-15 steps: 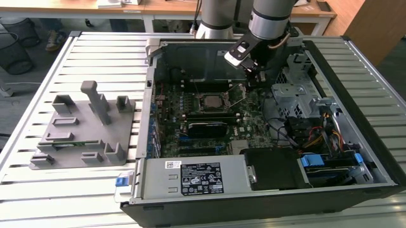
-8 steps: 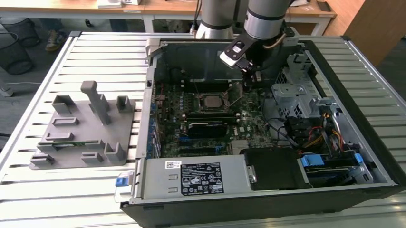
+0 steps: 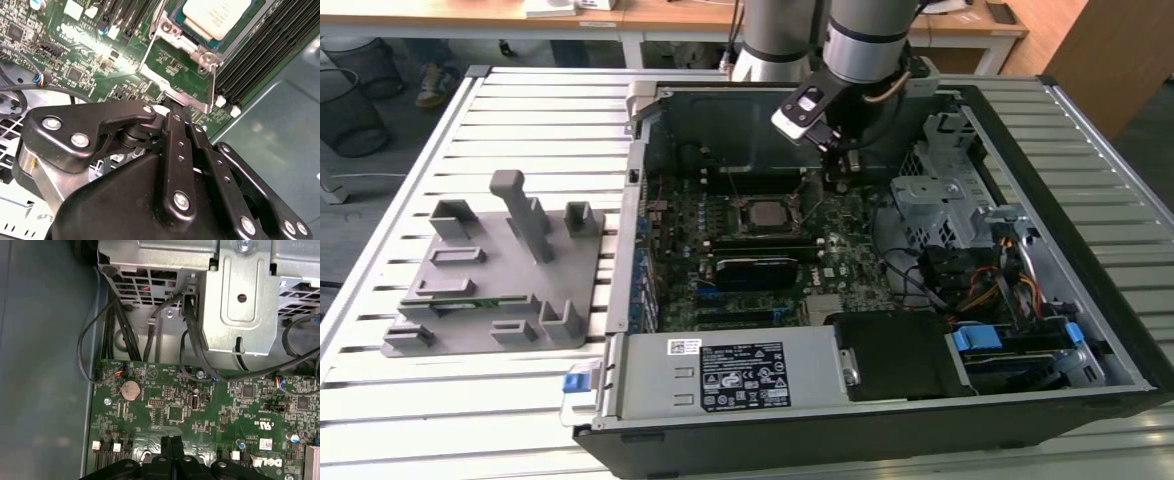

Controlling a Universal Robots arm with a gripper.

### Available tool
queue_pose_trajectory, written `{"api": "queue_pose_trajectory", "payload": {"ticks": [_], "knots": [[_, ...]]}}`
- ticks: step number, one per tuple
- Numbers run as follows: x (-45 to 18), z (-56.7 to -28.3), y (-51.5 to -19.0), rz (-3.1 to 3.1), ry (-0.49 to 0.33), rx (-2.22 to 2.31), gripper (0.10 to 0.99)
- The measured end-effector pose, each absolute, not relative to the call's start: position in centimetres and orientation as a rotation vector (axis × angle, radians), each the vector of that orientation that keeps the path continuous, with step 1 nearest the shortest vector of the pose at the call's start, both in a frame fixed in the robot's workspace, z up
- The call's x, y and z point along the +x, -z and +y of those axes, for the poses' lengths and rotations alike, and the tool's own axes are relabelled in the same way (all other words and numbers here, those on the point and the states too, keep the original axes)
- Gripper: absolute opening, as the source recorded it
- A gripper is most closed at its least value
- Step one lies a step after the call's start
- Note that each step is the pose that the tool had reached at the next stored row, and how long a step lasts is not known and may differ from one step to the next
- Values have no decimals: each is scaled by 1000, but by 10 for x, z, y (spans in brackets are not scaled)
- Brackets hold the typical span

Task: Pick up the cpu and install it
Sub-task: 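Close the cpu cover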

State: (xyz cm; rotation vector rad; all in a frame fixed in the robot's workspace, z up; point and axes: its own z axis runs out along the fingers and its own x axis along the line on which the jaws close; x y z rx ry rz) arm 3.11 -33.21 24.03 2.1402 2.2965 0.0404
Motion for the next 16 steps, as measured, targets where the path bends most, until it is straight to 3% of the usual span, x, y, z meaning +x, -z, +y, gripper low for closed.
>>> {"api": "queue_pose_trajectory", "payload": {"ticks": [16], "knots": [[16, -332, -240, 2296, -40, 2140, 106]]}}
